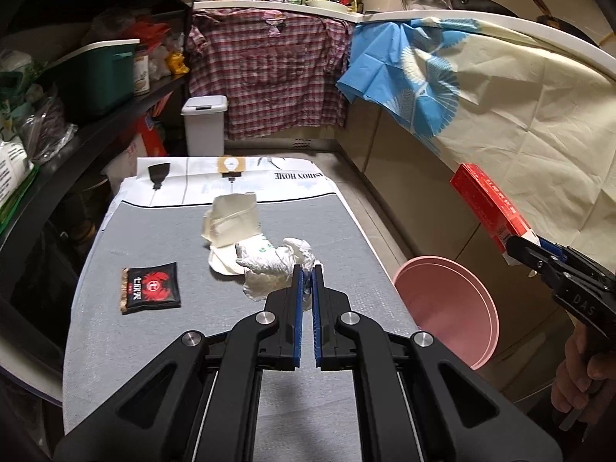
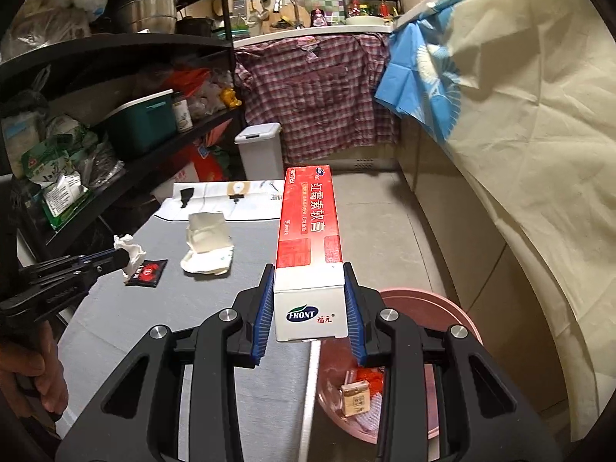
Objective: Collect trash
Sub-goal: 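Lift the ointment box and tissue with both tools and carry them over the pink bin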
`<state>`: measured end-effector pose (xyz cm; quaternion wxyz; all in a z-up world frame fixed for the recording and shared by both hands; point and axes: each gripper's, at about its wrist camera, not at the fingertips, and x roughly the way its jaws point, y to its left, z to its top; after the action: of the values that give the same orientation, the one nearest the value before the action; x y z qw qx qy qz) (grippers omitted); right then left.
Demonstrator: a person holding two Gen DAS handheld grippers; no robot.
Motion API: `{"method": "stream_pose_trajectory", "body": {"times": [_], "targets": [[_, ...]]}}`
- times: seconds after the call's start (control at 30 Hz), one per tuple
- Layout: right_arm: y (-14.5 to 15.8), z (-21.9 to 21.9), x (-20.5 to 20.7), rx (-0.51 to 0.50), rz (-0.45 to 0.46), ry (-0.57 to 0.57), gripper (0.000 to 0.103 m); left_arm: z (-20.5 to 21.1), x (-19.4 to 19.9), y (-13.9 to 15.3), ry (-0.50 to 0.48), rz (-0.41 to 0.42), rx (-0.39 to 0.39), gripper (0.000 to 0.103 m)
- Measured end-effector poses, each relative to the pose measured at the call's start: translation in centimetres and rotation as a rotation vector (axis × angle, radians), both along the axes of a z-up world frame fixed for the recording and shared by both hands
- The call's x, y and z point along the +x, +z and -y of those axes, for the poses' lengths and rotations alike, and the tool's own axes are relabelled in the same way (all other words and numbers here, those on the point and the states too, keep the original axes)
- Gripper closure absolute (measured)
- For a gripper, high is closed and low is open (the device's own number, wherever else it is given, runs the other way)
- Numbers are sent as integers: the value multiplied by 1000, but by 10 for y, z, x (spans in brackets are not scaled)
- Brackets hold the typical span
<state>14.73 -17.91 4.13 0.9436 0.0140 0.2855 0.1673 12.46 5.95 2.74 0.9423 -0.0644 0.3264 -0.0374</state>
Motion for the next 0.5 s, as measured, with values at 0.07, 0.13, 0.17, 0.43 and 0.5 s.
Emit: {"method": "stream_pose_trajectory", "body": {"times": [0.07,0.13,0.17,0.43,0.5], "targets": [[-2,7,2,1,-3,-12,69,5,2,-1,-7,-4,3,99],[-3,11,2,1,-1,-23,69,10,6,-3,-16,-8,4,99],[-4,15,3,3,-2,-33,69,13,8,-4,-21,-9,4,99],[-8,38,11,20,-15,-79,69,34,20,-7,-55,-16,-5,99],[-9,42,12,18,-17,-88,69,39,24,-8,-64,-17,-6,99]]}}
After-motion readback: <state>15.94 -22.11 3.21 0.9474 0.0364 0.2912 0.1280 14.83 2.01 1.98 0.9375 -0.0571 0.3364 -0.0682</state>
